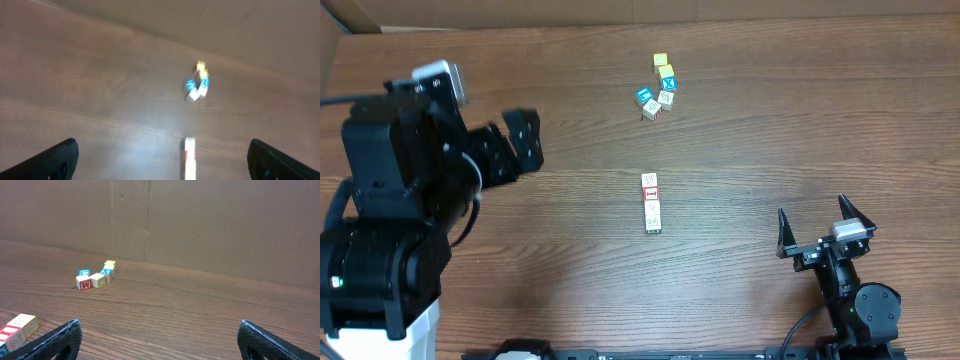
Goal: Flip 4 blocks
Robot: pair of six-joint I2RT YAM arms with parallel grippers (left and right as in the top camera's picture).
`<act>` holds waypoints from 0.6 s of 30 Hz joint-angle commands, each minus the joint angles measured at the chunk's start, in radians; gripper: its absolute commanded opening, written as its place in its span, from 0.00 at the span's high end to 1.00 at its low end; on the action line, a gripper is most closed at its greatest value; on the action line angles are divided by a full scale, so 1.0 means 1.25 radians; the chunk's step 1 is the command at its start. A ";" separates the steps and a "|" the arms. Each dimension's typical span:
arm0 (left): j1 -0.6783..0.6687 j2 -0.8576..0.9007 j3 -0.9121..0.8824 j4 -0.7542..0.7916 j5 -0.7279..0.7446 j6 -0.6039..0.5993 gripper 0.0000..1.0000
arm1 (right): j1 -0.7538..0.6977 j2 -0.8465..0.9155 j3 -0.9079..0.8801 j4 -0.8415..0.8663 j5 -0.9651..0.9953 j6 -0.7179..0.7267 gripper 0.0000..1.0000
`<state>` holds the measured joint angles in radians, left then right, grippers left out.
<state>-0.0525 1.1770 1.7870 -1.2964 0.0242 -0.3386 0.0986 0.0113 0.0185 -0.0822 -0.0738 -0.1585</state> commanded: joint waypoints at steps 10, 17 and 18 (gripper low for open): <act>-0.005 -0.137 -0.198 -0.096 -0.005 -0.002 0.00 | -0.004 -0.007 -0.009 0.004 0.004 -0.002 0.00; -0.005 -0.301 -0.464 0.042 -0.005 -0.002 0.00 | -0.004 -0.007 -0.009 0.004 0.004 -0.002 0.00; -0.005 -0.322 -0.494 0.056 -0.005 -0.002 0.00 | -0.004 -0.007 -0.009 0.004 0.004 -0.002 0.00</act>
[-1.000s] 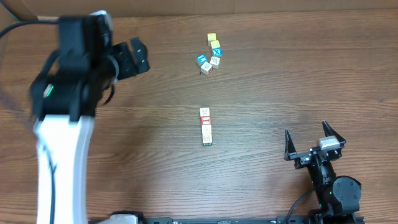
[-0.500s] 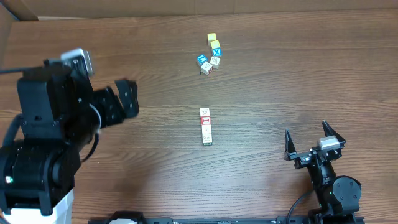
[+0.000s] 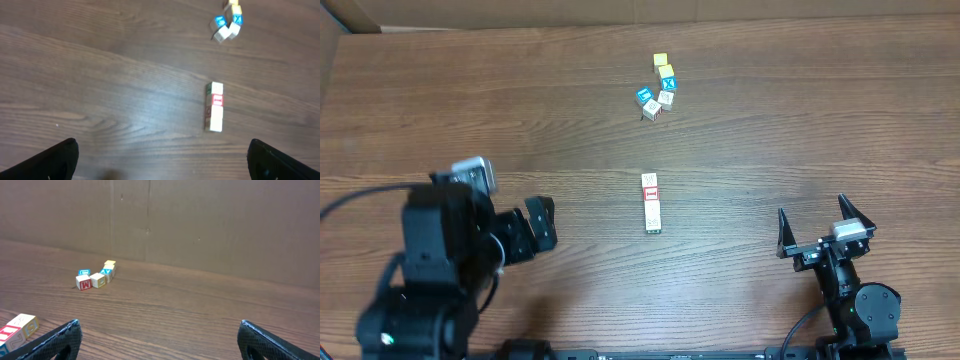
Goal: Flip 4 blocks
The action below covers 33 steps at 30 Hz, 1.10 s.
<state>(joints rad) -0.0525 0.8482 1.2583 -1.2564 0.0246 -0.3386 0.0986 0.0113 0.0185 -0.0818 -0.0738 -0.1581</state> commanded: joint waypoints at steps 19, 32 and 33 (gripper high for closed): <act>0.032 -0.481 -0.551 0.881 0.085 -0.005 0.00 | -0.004 -0.007 -0.009 0.003 0.004 -0.003 0.00; 0.047 -0.676 -0.733 1.274 0.093 -0.005 0.00 | -0.004 -0.007 -0.009 0.003 0.004 -0.003 0.00; 0.047 -0.675 -0.742 1.306 0.098 -0.005 0.00 | -0.004 -0.007 -0.009 0.003 0.004 -0.003 0.00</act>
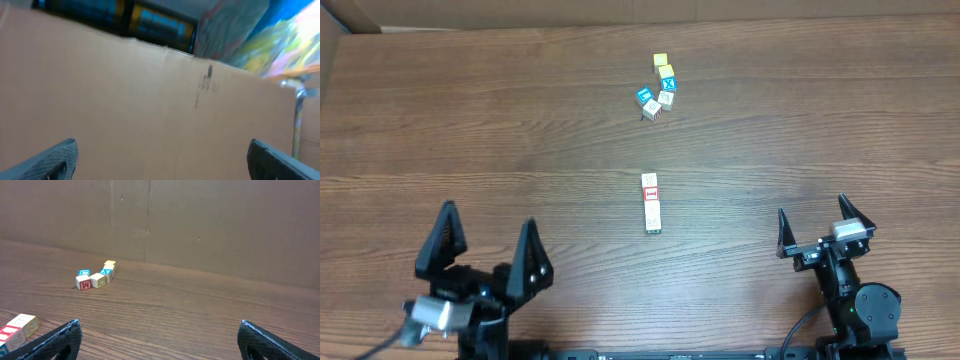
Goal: Flip 4 blocks
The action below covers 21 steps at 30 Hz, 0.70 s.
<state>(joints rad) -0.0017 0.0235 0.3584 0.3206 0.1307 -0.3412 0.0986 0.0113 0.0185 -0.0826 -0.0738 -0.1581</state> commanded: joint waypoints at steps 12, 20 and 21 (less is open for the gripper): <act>0.006 -0.016 -0.106 0.131 -0.006 -0.003 0.00 | -0.004 -0.007 -0.009 0.004 0.004 -0.003 0.00; 0.006 -0.016 -0.205 0.140 -0.009 -0.002 0.00 | -0.004 -0.007 -0.009 0.004 0.004 -0.003 0.00; 0.006 -0.016 -0.217 0.146 -0.009 -0.002 0.00 | -0.004 -0.007 -0.009 0.004 0.004 -0.003 0.00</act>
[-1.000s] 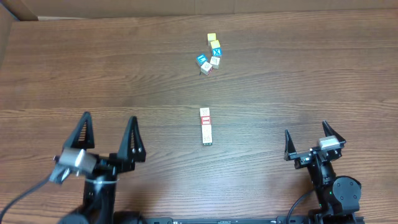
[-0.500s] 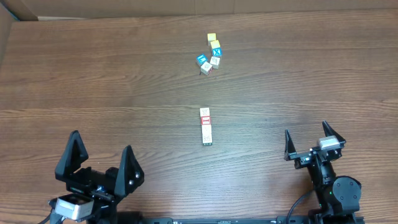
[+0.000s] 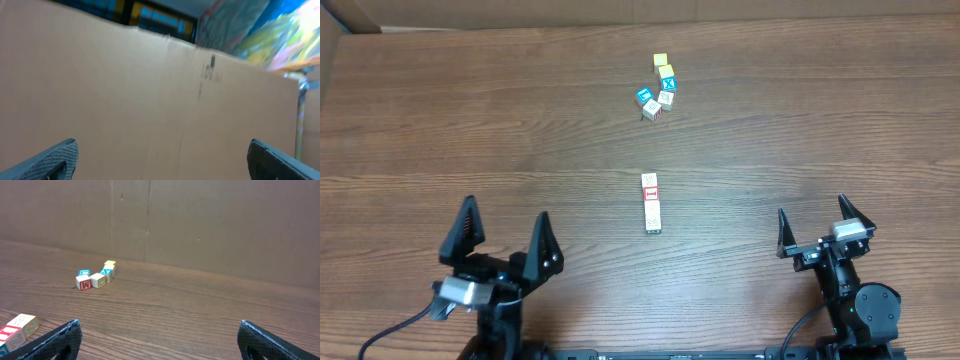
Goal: Flip 4 blocks
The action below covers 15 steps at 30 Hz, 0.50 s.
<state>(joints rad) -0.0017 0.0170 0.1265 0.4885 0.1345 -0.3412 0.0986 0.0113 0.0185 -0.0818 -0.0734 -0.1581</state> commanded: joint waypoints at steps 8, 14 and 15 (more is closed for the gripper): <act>0.006 -0.011 -0.092 0.005 -0.023 -0.002 0.00 | -0.004 -0.007 -0.009 0.003 0.003 -0.003 0.00; 0.006 -0.011 -0.097 -0.141 -0.060 0.004 0.00 | -0.004 -0.007 -0.009 0.003 0.003 -0.003 0.00; 0.006 -0.011 -0.097 -0.171 -0.065 0.004 0.00 | -0.004 -0.007 -0.009 0.003 0.004 -0.003 0.00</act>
<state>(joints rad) -0.0017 0.0158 0.0132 0.3233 0.0959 -0.3408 0.0986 0.0113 0.0185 -0.0826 -0.0738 -0.1581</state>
